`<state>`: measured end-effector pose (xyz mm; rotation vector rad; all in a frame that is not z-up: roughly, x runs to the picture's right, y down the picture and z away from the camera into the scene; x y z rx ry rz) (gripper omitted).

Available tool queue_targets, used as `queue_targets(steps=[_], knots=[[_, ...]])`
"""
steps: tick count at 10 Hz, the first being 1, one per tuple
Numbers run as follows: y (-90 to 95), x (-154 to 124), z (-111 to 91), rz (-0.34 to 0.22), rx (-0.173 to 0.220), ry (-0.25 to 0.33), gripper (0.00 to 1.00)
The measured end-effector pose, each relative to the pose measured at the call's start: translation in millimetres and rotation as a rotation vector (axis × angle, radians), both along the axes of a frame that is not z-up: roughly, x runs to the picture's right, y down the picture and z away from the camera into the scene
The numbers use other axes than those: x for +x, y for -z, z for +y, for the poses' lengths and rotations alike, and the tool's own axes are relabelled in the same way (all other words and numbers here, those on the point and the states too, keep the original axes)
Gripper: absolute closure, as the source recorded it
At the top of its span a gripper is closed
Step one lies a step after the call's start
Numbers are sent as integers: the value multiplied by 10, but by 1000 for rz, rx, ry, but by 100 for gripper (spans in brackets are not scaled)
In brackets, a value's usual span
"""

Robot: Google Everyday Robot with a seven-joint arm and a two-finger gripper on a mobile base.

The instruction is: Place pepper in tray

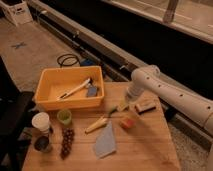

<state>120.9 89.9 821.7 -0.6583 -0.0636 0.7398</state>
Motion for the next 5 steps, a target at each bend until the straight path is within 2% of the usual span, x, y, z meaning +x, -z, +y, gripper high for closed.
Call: queue_targets(steps=[1, 2, 5], knots=[[28, -17, 33, -34, 3, 29, 28], [4, -11, 30, -17, -2, 43, 28], [-334, 33, -70, 22, -66, 46, 28]])
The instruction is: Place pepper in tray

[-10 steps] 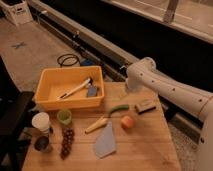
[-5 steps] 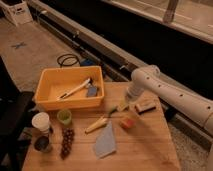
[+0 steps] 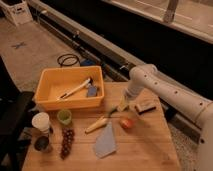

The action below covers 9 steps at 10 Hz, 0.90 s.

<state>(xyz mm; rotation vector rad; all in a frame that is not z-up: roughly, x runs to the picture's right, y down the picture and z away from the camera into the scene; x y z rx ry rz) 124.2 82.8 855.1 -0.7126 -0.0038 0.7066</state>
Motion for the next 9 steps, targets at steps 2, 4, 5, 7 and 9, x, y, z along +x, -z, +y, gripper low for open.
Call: queue_targets(steps=[2, 4, 5, 7, 9], knots=[[-167, 63, -8, 5, -32, 0, 28], [-301, 102, 44, 5, -68, -5, 28], [-349, 101, 87, 1, -84, -9, 28], [-411, 97, 167, -9, -106, -26, 28], [-534, 17, 291, -21, -131, -34, 28]])
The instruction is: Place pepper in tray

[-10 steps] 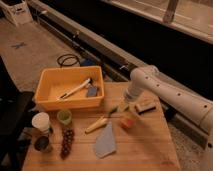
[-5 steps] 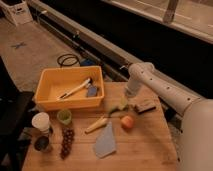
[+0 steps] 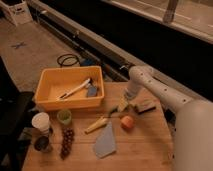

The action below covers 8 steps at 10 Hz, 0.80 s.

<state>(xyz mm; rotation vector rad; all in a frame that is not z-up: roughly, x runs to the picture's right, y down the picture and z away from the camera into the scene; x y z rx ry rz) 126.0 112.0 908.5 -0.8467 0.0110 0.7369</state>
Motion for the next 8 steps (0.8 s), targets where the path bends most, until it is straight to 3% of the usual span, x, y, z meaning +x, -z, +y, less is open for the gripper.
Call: queue_targets(steps=[3, 4, 6, 8], knots=[[-86, -81, 61, -18, -17, -14, 39], [-70, -67, 36, -15, -15, -13, 55], [-51, -45, 31, -13, -19, -11, 70], [-46, -52, 55, -14, -26, -5, 93]])
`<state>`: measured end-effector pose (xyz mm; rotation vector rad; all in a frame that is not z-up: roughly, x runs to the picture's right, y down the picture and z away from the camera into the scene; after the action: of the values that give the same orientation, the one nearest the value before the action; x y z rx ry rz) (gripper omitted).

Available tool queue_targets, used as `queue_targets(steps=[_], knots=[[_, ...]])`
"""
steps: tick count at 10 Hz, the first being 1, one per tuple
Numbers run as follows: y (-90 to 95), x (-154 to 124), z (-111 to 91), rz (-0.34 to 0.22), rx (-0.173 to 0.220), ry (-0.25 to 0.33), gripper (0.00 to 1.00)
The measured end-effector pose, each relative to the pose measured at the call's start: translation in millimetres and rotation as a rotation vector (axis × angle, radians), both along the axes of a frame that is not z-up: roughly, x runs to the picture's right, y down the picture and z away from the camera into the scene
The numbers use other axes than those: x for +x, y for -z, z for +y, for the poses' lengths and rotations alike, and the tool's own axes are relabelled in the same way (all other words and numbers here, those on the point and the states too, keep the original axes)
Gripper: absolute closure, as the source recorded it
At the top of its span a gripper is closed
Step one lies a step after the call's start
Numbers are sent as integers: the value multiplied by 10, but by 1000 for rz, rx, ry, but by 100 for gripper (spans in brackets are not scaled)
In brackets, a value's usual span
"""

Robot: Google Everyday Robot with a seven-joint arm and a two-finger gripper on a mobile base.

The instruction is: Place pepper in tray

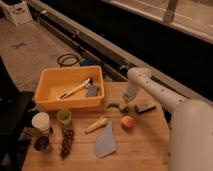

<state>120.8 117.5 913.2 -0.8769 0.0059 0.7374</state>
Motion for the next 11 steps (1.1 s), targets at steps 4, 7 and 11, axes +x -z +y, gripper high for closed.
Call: queue_targets(steps=[4, 7, 11], knots=[[-7, -9, 77, 25, 24, -11, 100], [0, -17, 79, 22, 22, -8, 100], [255, 217, -236, 193, 123, -93, 100]])
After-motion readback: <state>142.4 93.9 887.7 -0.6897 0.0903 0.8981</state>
